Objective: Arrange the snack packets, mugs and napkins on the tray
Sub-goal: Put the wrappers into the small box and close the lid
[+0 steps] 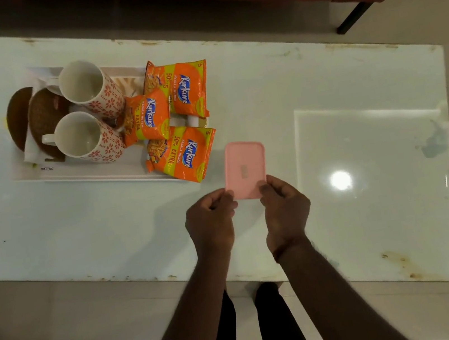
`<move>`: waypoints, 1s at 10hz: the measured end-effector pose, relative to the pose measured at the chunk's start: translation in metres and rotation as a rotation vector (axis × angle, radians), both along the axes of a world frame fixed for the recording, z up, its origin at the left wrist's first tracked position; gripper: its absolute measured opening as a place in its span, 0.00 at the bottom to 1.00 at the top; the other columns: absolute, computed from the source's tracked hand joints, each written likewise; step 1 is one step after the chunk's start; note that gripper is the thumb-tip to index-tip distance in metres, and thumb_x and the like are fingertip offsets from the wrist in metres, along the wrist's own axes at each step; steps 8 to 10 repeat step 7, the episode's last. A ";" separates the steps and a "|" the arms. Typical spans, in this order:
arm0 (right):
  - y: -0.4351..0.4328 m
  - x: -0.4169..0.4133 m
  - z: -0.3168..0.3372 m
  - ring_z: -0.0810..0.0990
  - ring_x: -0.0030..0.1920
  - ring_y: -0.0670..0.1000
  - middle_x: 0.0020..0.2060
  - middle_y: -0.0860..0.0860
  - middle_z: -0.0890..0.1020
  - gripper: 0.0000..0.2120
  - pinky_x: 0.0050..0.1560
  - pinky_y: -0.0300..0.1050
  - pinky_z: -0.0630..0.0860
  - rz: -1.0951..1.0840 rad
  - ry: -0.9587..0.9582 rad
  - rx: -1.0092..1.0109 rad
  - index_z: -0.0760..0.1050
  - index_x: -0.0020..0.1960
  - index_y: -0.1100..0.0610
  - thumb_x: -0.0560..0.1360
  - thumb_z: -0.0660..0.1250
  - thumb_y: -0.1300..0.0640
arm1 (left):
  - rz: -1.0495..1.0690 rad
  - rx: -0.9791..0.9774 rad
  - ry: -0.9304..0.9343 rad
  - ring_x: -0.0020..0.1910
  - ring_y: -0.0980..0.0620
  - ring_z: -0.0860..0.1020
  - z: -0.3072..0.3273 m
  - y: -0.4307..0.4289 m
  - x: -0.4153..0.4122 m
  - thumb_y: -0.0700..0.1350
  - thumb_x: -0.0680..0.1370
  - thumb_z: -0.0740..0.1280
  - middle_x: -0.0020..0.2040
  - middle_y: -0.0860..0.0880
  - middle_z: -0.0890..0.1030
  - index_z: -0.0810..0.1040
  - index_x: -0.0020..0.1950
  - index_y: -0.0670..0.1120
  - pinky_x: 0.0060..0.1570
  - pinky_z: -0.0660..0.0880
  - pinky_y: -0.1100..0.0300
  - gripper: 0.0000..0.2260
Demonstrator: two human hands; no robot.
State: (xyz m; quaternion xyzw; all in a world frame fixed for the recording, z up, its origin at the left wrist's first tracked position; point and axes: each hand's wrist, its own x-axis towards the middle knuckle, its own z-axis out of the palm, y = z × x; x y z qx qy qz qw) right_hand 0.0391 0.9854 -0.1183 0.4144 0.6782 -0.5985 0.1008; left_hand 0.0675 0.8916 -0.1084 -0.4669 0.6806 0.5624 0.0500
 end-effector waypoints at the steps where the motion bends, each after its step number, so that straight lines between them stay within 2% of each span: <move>1: -0.012 -0.018 -0.007 0.84 0.52 0.52 0.49 0.53 0.87 0.11 0.58 0.52 0.81 -0.011 -0.023 -0.009 0.84 0.56 0.59 0.74 0.72 0.62 | -0.009 -0.062 0.011 0.38 0.55 0.85 -0.005 -0.007 -0.017 0.49 0.75 0.71 0.36 0.55 0.84 0.85 0.52 0.45 0.47 0.82 0.49 0.10; 4: -0.026 -0.025 -0.021 0.84 0.51 0.53 0.50 0.52 0.87 0.11 0.57 0.51 0.81 0.019 -0.010 0.074 0.84 0.57 0.58 0.75 0.71 0.59 | -0.069 -0.208 0.034 0.37 0.55 0.84 -0.016 -0.013 -0.027 0.49 0.76 0.69 0.39 0.52 0.85 0.85 0.50 0.44 0.47 0.82 0.47 0.10; 5: -0.026 -0.023 -0.017 0.84 0.52 0.53 0.50 0.53 0.87 0.12 0.57 0.50 0.81 0.021 -0.009 0.089 0.83 0.58 0.58 0.75 0.72 0.58 | -0.086 -0.208 0.032 0.37 0.55 0.84 -0.012 -0.013 -0.026 0.49 0.77 0.69 0.37 0.55 0.83 0.85 0.50 0.44 0.47 0.82 0.47 0.10; 6: -0.023 -0.024 -0.010 0.83 0.53 0.51 0.51 0.50 0.86 0.17 0.61 0.51 0.79 0.032 -0.023 0.060 0.81 0.61 0.59 0.74 0.73 0.55 | -0.125 -0.252 0.026 0.34 0.57 0.83 -0.004 -0.016 -0.025 0.53 0.76 0.70 0.42 0.52 0.86 0.83 0.54 0.44 0.43 0.83 0.51 0.14; 7: -0.015 -0.021 0.004 0.80 0.50 0.45 0.46 0.44 0.84 0.23 0.63 0.47 0.76 0.118 -0.016 0.125 0.78 0.65 0.57 0.73 0.73 0.48 | -0.208 -0.402 0.036 0.32 0.56 0.81 0.009 -0.026 -0.016 0.58 0.75 0.68 0.41 0.50 0.85 0.81 0.48 0.46 0.34 0.78 0.63 0.16; 10: -0.015 -0.021 0.004 0.80 0.50 0.45 0.46 0.44 0.84 0.23 0.63 0.47 0.76 0.118 -0.016 0.125 0.78 0.65 0.57 0.73 0.73 0.48 | -0.208 -0.402 0.036 0.32 0.56 0.81 0.009 -0.026 -0.016 0.58 0.75 0.68 0.41 0.50 0.85 0.81 0.48 0.46 0.34 0.78 0.63 0.16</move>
